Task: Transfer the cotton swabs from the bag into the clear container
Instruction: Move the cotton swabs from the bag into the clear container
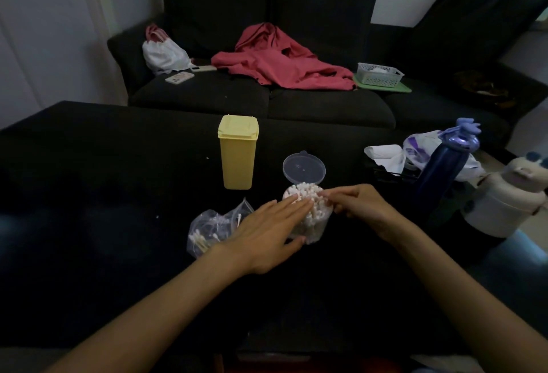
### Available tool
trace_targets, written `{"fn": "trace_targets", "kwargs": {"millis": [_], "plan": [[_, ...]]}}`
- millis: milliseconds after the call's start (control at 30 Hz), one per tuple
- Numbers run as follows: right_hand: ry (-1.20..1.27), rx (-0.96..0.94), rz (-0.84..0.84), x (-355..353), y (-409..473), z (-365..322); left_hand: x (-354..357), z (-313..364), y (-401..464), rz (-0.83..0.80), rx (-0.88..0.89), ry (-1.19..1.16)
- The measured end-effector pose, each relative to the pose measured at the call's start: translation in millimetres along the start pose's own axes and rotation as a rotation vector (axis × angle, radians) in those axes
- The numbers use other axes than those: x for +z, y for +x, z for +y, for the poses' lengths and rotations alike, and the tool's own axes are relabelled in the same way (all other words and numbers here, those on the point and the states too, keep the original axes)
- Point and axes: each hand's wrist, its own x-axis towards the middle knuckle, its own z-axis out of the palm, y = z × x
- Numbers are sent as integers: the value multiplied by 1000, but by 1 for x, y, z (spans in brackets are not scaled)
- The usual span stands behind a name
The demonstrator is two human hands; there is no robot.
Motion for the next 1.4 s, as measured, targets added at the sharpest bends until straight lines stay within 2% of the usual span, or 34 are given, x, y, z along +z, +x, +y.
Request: {"fn": "trace_targets", "kwargs": {"millis": [100,267,367,433,500,600,767,900,1000,1100,1233,1333,1400], "plan": [[17,-154,69,10,-4,13,1,0,2,-2,21,104],[39,-231,226,31,-2,31,4,-1,4,-36,25,150],[-22,-255,305,37,-1,36,3,-1,6,-54,-2,53],[-182,-287,407,38,-1,36,6,1,3,-16,-26,-25],[-203,-288,470,40,0,33,9,2,1,43,-57,-56],[-111,-193,446,41,3,34,5,-2,10,28,-94,-60],[342,-93,278,41,-3,39,0,-5,26,-86,-60,105],[317,-86,330,38,2,41,5,-8,26,-63,-44,156],[333,-2,383,43,8,37,2,-12,28,-68,-33,209],[323,-1,396,47,9,33,-2,-11,31,-111,-67,-23],[367,-26,352,42,2,29,-20,-14,18,-33,-119,-413],[175,-76,353,42,-3,30,-35,-25,-6,80,-185,-526],[137,-97,359,44,-5,33,-40,-36,-24,164,-264,-505]]}}
